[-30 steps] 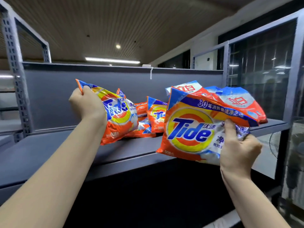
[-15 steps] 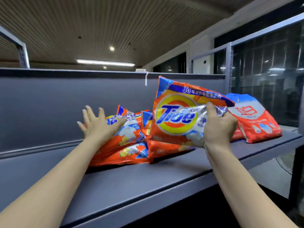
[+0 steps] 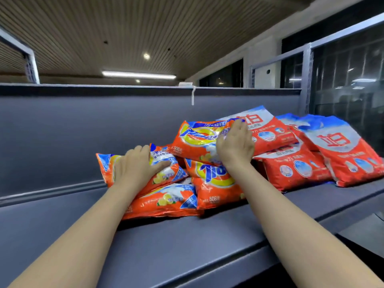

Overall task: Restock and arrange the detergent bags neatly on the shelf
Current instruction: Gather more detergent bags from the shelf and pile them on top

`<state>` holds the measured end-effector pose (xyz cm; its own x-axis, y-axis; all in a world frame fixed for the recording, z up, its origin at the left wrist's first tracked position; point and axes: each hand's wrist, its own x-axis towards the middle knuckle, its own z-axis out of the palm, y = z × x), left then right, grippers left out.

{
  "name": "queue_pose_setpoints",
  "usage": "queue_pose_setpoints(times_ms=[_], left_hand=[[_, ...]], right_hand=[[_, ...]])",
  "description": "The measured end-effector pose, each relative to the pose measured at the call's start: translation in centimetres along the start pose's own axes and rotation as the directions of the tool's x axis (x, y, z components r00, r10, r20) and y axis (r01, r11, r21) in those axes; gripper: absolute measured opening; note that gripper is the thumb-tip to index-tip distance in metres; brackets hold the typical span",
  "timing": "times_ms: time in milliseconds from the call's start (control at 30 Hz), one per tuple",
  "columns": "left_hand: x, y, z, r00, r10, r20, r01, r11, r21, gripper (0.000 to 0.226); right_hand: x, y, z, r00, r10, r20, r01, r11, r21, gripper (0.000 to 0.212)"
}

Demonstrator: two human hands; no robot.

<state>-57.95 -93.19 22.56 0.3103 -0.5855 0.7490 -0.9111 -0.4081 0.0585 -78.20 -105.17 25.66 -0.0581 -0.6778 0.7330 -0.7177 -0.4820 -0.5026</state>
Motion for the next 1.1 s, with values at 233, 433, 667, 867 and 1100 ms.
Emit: queue_pose_setpoints(times_ms=[233,433,667,867,1100], left_hand=[[-1.8,-0.4,-0.3,0.941,-0.050,0.334,0.098,0.987,-0.126,0.084],[-2.5,-0.1,-1.4,0.891,-0.089,0.445,0.168,0.975,-0.142,0.090],[-5.7,3.3,-3.9,0.922,-0.188,0.338,0.250,0.956,-0.151,0.059],[-10.7,5.1,-8.6,0.939,-0.257,0.227,0.304,0.931,-0.202,0.027],[-18.4,5.5,-13.9,0.930,-0.355,0.097,0.367,0.913,-0.177,0.024]], right_hand=[[-1.8,0.9,0.8,0.880,-0.144,0.453,0.075,0.983,0.166,0.069],[-2.9,1.7,0.9,0.855,-0.159,0.493,0.103,0.985,0.139,0.071],[-6.5,3.2,-3.4,0.884,-0.205,0.420,0.100,0.960,0.260,0.053],[-11.6,4.0,-7.0,0.892,-0.284,0.352,0.139,0.913,0.384,0.039],[-18.4,4.2,-11.7,0.866,-0.364,0.342,0.134,0.829,0.543,0.033]])
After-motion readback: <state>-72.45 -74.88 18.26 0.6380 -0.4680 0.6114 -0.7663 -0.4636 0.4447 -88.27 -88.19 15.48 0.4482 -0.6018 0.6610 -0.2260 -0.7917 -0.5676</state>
